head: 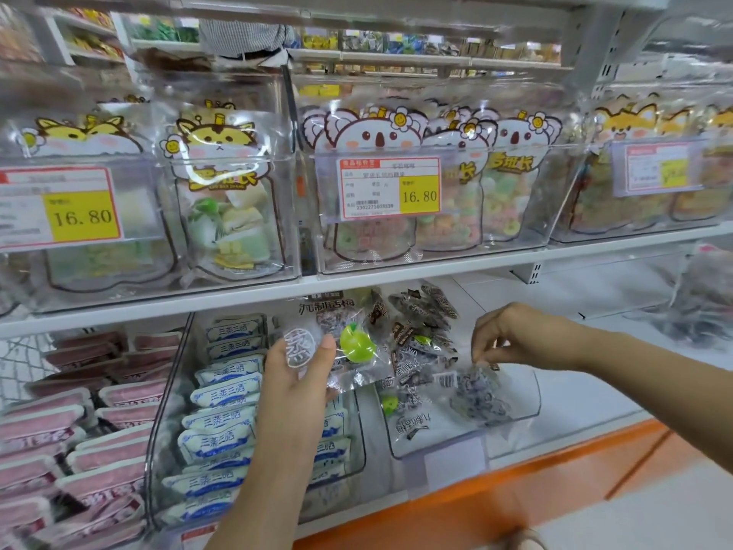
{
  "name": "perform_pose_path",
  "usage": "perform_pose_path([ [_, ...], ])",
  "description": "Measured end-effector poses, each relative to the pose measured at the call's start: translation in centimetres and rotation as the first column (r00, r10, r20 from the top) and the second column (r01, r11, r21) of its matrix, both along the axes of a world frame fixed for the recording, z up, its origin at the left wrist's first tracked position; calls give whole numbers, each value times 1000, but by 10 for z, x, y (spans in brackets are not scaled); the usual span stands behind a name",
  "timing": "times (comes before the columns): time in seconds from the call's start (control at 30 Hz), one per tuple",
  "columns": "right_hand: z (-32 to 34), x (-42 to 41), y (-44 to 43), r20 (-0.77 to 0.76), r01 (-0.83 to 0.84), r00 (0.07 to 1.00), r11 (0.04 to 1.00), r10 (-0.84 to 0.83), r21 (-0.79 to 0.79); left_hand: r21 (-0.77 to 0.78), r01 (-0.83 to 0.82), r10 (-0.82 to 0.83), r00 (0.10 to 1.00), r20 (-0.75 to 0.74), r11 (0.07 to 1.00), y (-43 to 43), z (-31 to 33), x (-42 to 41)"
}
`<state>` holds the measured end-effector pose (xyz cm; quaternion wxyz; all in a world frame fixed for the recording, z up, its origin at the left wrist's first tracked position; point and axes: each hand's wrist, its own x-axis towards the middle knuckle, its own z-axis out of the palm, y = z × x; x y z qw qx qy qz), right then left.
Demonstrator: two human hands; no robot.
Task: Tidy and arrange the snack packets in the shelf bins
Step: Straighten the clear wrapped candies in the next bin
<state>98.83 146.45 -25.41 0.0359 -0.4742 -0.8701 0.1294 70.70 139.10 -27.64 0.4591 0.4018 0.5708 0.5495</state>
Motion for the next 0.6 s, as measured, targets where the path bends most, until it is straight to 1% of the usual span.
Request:
perform_pose_path([
  [0.07, 5, 6, -6, -110, 49, 993, 999, -47, 18, -3, 7, -7, 1000, -24, 1000, -2, 1, 4],
  [0.13, 11, 10, -16, -266, 116, 959, 992, -100, 46, -5, 27, -27, 999, -28, 1000, -4, 2, 8],
  [0.2, 14, 11, -29, -428, 218, 885, 975, -184, 31, -9, 35, -36, 998, -48, 999, -8, 1, 11],
  [0.3, 4, 6, -46, -560, 375, 775, 926, -293, 35, 19, 56, -54, 991, -124, 998, -14, 1, 17],
  [0.4, -8, -5, -62, -712, 502, 610, 865, -346, 9, 57, 70, -60, 984, -168, 996, -23, 2, 24],
  [0.47, -17, -13, -67, -757, 573, 526, 819, -388, -22, 68, 73, -59, 982, -179, 995, -26, 1, 28],
  [0.5, -22, -16, -69, -773, 602, 475, 796, -420, -63, 64, 71, -57, 979, -195, 995, -27, 0, 31],
  [0.53, -28, -19, -71, -795, 622, 408, 774, -450, -119, 58, 72, -58, 977, -207, 996, -28, -1, 33],
  [0.57, -34, -21, -73, -823, 620, 316, 759, -472, -197, 57, 64, -50, 975, -215, 996, -28, -3, 35],
  [0.6, -41, -24, -76, -848, 602, 200, 744, -491, -290, 59, 60, -46, 975, -216, 996, -29, -4, 37],
])
